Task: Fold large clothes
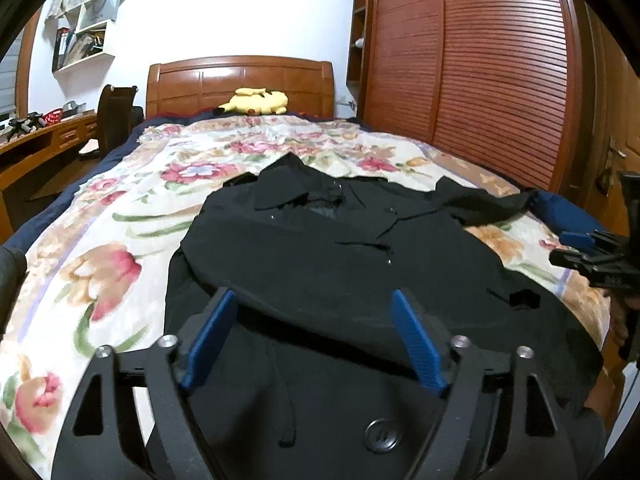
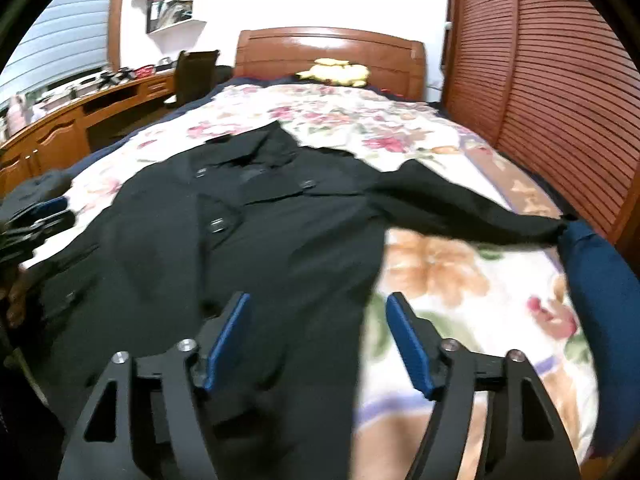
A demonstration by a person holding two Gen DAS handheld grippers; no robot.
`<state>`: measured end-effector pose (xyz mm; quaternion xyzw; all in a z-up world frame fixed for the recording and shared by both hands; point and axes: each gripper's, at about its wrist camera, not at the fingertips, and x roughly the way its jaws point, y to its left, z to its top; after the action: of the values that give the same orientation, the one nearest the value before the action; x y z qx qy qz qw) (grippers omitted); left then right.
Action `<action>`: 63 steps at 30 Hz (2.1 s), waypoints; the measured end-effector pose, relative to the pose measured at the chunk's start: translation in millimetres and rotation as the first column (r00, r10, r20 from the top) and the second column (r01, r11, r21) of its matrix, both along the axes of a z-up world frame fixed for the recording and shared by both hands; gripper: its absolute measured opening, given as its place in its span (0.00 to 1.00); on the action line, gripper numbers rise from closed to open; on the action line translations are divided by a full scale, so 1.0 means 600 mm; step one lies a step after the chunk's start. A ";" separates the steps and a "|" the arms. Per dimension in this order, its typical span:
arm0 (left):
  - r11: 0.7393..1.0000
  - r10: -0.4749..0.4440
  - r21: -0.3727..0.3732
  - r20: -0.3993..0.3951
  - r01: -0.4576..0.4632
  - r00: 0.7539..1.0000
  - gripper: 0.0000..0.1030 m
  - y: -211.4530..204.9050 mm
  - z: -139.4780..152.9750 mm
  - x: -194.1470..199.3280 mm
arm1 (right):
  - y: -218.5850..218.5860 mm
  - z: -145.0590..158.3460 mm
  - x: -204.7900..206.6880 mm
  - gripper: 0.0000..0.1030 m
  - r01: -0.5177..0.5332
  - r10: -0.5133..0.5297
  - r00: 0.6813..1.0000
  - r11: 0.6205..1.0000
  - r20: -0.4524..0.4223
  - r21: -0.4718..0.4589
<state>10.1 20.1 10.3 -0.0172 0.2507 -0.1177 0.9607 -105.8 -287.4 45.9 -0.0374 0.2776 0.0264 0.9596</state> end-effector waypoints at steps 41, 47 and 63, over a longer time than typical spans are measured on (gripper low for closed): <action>0.999 -0.043 0.012 -0.036 0.043 0.998 1.00 -0.046 -0.016 0.028 | -0.194 -0.080 0.438 0.24 0.308 -0.376 0.910 0.896 -0.176 -0.319; 0.999 -0.043 0.012 -0.035 0.044 0.998 1.00 -0.048 -0.017 0.029 | -0.200 -0.063 0.424 0.09 0.314 -0.373 0.914 0.899 -0.159 -0.305; 1.000 -0.030 0.008 -0.025 0.030 0.999 1.00 -0.039 -0.013 0.022 | 0.009 0.087 0.278 0.04 0.082 -0.051 0.993 0.949 0.111 -0.303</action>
<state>23.1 -3.3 2.7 -0.0107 0.2635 -0.1307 0.9557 61.0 -282.3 98.2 -0.1782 0.2303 -0.0514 0.9553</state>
